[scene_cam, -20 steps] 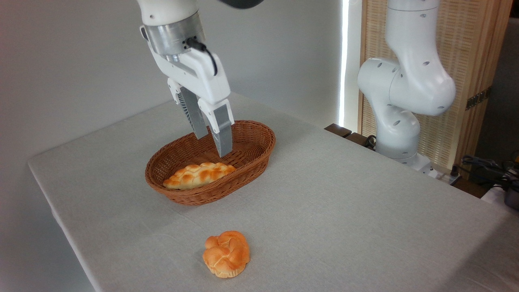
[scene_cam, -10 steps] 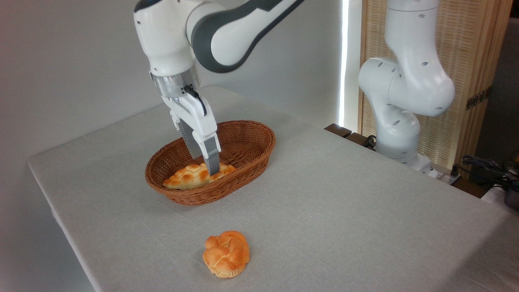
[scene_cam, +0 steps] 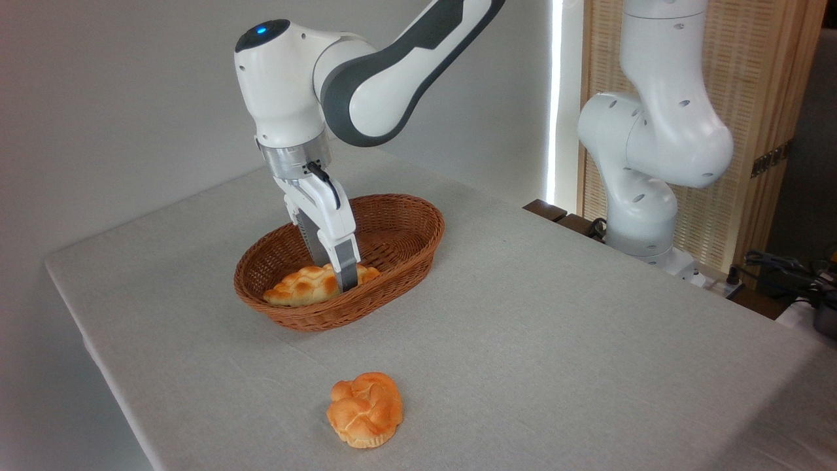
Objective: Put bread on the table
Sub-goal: 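Lower the open gripper into the basket onto the braided bread, then close the gripper on the braided bread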
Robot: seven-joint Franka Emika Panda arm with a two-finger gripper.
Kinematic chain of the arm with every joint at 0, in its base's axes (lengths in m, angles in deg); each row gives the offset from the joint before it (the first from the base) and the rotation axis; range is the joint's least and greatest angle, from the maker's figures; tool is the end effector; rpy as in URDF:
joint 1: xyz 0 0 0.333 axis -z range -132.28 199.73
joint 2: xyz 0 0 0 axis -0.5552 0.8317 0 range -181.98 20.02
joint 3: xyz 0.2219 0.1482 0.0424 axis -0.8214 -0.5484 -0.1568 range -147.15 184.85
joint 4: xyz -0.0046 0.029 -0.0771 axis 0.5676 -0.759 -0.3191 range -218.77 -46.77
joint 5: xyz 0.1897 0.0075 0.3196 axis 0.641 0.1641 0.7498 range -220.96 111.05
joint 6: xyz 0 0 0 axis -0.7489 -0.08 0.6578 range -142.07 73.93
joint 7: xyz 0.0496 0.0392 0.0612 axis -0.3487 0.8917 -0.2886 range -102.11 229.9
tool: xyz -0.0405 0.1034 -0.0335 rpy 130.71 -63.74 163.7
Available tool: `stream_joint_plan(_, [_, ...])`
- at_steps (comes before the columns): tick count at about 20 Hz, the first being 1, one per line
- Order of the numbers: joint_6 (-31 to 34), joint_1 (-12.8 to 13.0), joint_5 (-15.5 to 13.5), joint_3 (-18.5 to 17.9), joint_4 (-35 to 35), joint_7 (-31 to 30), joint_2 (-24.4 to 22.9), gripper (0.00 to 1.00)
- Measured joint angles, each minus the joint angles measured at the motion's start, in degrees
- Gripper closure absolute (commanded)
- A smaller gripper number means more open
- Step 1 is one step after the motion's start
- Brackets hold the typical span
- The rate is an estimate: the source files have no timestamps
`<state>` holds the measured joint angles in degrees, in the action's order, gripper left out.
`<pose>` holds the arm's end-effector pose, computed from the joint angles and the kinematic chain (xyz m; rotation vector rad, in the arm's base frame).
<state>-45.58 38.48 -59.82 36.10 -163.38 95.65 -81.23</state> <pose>0.4803 -0.1996 0.3729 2.7632 -1.3287 -0.0401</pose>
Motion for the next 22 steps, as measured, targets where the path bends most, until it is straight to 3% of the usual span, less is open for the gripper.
stream_joint_plan(1, [-0.02, -0.01, 0.00, 0.00, -0.06, 0.00, 0.02, 0.07])
stream_joint_plan(5, [-0.03, -0.01, 0.05, 0.00, -0.08, 0.04, 0.11, 0.43])
stream_joint_plan(7, [-0.03, -0.01, 0.08, 0.00, -0.09, 0.07, 0.14, 0.67])
stream_joint_plan(8, [-0.03, -0.01, 0.09, 0.00, -0.09, 0.10, 0.14, 0.72])
stream_joint_plan(22, [0.12, -0.18, 0.20, -0.24, -0.07, 1.63, -0.10, 0.77])
